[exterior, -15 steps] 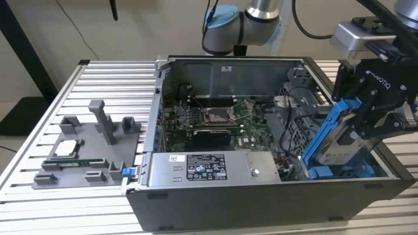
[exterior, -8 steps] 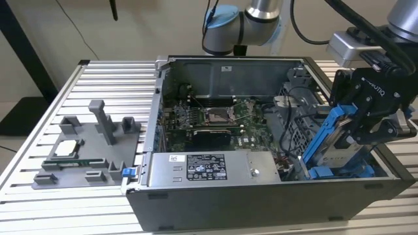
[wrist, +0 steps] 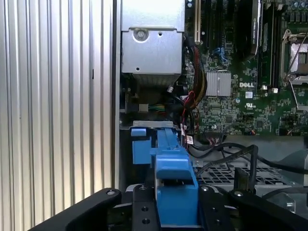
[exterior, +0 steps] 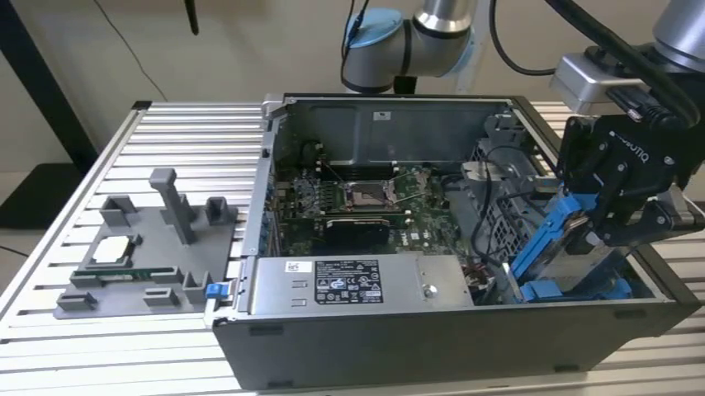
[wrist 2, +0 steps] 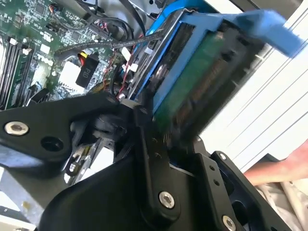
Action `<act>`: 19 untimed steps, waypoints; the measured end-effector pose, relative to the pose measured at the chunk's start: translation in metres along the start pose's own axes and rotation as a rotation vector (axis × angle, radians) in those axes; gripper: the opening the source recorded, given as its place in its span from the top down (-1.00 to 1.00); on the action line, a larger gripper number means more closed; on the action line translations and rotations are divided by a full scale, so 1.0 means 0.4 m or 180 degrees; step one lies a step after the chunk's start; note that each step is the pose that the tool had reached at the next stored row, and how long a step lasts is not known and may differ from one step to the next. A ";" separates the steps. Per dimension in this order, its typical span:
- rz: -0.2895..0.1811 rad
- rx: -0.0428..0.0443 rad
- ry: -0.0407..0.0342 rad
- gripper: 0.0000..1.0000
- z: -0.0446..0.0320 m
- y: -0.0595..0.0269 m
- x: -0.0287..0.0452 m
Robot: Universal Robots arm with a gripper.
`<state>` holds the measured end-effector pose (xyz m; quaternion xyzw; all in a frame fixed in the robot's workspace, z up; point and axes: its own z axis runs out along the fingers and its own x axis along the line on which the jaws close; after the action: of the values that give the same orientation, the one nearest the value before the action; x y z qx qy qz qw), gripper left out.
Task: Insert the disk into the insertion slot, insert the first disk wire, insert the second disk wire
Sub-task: 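Insert the disk into the insertion slot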
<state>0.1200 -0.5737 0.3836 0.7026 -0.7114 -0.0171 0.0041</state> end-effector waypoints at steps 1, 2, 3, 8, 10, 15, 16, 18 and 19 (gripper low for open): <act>0.0000 0.0000 0.0000 1.00 0.000 0.000 0.000; 0.0000 0.0000 -0.0001 1.00 -0.001 0.000 0.000; 0.0000 0.0000 -0.0001 1.00 -0.003 0.000 0.000; 0.0000 0.0001 -0.0001 1.00 -0.004 0.000 0.000; 0.0000 0.0005 0.0000 1.00 -0.005 0.000 0.000; 0.0000 0.0006 -0.0002 -1.00 -0.019 0.004 -0.001; 0.0000 0.0007 -0.0003 -1.00 -0.019 0.005 -0.001; 0.0000 0.0017 -0.0003 -1.00 -0.019 0.011 -0.004; 0.0001 0.0022 -0.0003 -1.00 -0.019 0.014 -0.006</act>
<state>0.1146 -0.5713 0.3914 0.7025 -0.7115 -0.0150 0.0013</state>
